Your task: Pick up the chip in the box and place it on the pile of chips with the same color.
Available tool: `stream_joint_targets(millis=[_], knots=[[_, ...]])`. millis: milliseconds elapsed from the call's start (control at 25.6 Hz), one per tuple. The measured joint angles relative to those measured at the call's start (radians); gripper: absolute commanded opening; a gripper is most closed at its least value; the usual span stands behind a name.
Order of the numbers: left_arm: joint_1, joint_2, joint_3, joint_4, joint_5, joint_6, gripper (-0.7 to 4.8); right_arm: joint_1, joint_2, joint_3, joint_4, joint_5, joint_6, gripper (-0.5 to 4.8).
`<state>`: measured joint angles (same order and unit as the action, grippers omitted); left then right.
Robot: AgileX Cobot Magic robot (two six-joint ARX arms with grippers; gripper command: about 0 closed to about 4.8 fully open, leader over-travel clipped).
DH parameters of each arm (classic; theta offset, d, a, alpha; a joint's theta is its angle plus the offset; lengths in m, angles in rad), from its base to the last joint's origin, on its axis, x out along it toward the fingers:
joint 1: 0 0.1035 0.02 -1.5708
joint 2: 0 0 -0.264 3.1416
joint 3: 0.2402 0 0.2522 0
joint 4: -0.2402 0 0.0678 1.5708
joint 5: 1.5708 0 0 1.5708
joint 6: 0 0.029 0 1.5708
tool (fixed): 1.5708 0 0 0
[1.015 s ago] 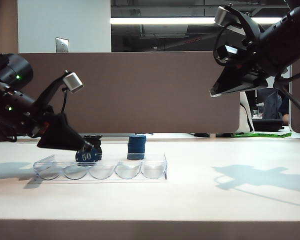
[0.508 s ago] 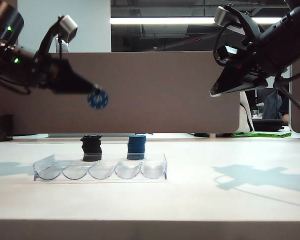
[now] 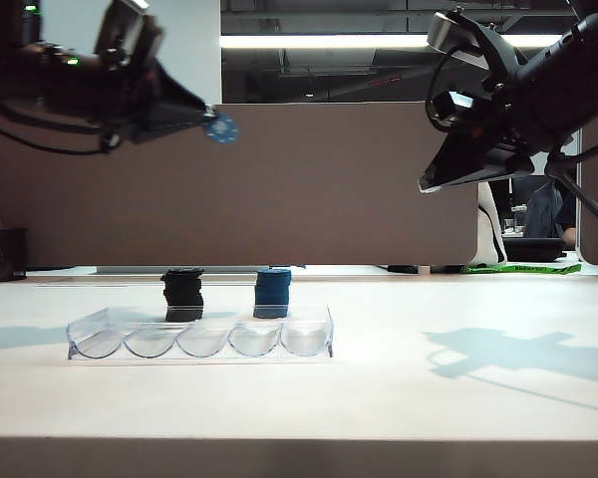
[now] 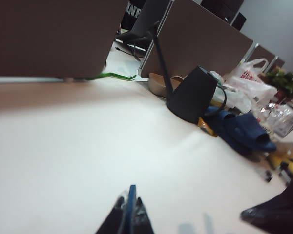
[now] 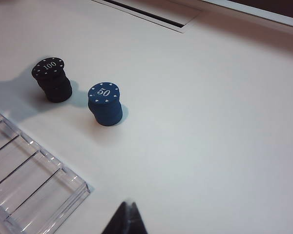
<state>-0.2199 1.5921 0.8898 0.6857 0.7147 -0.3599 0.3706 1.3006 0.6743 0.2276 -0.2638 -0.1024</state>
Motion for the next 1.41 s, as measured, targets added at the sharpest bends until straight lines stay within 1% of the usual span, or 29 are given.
stream_joint_targets(millis=[39,78,195,312,390,430,469,586,664,820,859,976,1093,1132,1210,1328,1367,1406], knots=[[-0.048,0.000,0.000,0.000,-0.067,-0.055,-0.05,0.000,0.000,0.000,0.000,0.000,0.000,-0.05],[-0.077,0.000,0.000,0.000,-0.108,-0.086,-0.05,0.000,0.000,0.000,0.000,0.000,0.000,-0.05],[-0.143,0.000,0.000,0.000,-0.240,-0.187,-0.05,0.000,0.000,0.000,0.000,0.000,0.000,-0.05],[-0.193,0.000,0.000,0.000,-0.393,-0.302,-0.05,0.000,0.000,0.000,0.000,0.000,0.000,-0.05],[-0.218,0.000,0.000,0.002,-0.505,-0.401,-0.05,0.000,0.000,0.000,0.000,0.000,0.000,-0.05],[-0.239,0.000,0.000,0.003,-0.612,-0.499,-0.05,0.000,0.000,0.000,0.000,0.000,0.000,-0.05],[-0.256,0.000,0.000,0.004,-0.702,-0.576,-0.05,0.000,0.000,0.000,0.000,0.000,0.000,-0.05],[-0.278,0.000,0.000,0.005,-0.801,-0.679,-0.05,0.000,0.000,0.000,0.000,0.000,0.000,-0.05],[-0.291,0.000,0.000,-0.002,-0.844,-0.729,-0.05,0.000,0.000,0.000,0.000,0.000,0.000,-0.05],[-0.320,0.016,0.000,-0.014,-0.873,-0.782,-0.05,0.000,0.000,0.000,0.000,0.000,0.000,-0.05],[-0.336,0.037,0.000,-0.017,-0.877,-0.813,-0.05,0.000,0.000,0.000,0.000,0.000,0.000,-0.05],[-0.364,0.084,0.000,-0.024,-0.911,-0.826,-0.05,0.000,0.000,0.000,0.000,0.000,0.000,-0.05],[-0.369,0.106,0.000,-0.024,-0.917,-0.823,-0.05,0.000,0.000,0.000,0.000,0.000,0.000,-0.05],[-0.370,0.111,0.000,-0.024,-0.919,-0.816,-0.05,0.000,0.000,0.000,0.000,0.000,0.000,-0.05],[-0.373,0.116,0.001,-0.023,-0.929,-0.767,-0.05,0.000,0.000,0.000,0.000,0.000,0.000,-0.05],[-0.380,0.116,0.000,-0.015,-0.939,-0.601,-0.05,0.000,0.000,-0.001,0.000,0.000,0.000,-0.05],[-0.382,0.116,0.000,0.003,-0.934,-0.473,-0.05,0.000,0.000,-0.002,0.000,0.000,0.000,-0.05],[-0.382,0.116,0.001,0.013,-0.930,-0.424,-0.05,0.000,0.000,-0.002,0.000,0.000,0.000,-0.05]])
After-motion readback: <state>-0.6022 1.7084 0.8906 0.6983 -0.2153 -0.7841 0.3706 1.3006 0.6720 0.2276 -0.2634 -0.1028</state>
